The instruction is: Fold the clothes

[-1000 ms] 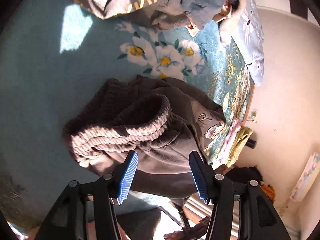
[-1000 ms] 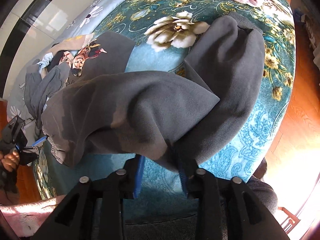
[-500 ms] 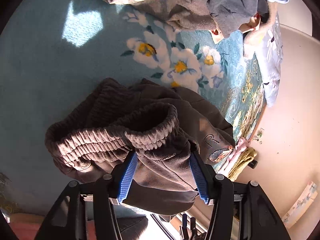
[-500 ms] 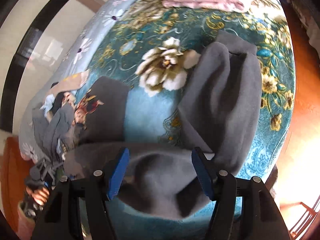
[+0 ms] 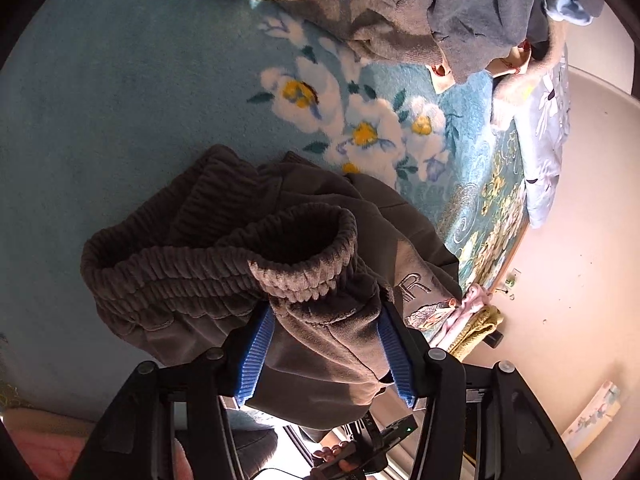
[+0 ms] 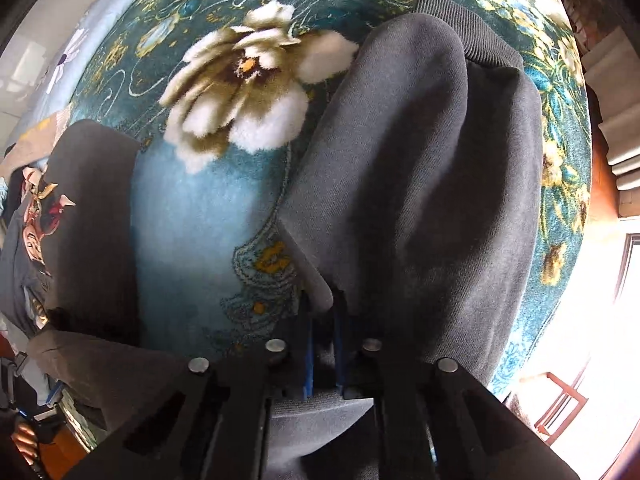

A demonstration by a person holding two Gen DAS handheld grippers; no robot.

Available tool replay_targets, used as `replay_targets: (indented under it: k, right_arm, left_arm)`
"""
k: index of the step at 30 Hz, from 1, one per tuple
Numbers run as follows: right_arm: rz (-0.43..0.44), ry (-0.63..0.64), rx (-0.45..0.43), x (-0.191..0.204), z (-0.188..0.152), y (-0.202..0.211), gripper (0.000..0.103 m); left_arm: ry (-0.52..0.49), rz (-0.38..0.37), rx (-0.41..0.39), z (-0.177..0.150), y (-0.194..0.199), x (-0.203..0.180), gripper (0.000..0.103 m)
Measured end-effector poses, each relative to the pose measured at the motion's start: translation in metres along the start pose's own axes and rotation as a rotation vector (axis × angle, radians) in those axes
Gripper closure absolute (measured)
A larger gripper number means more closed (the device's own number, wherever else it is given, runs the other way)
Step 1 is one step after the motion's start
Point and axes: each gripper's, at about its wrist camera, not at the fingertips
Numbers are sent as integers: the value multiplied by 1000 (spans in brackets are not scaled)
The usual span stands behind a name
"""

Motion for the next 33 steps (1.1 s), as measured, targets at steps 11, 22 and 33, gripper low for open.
replay_targets:
  k: [11,22,33]
  right_arm:
    - [102,89,-118,6,-13,60,97]
    - [436,194,-374,69,41,187,97]
    - [519,191,-267,33,-30,121,97]
  left_arm:
    - [-63,70,-150,-22,11,-8,78]
    - [-300,-313,-445,-89,198,-33,84]
    - [-143,-10,-435,-94,149,147,84]
Point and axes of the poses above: each gripper's, at about its wrist camera, not at the fingertips, and y roughly against the way its jaws point, x to its left, z to its top, and after that the axes turned 12 degrees about z, right-handed
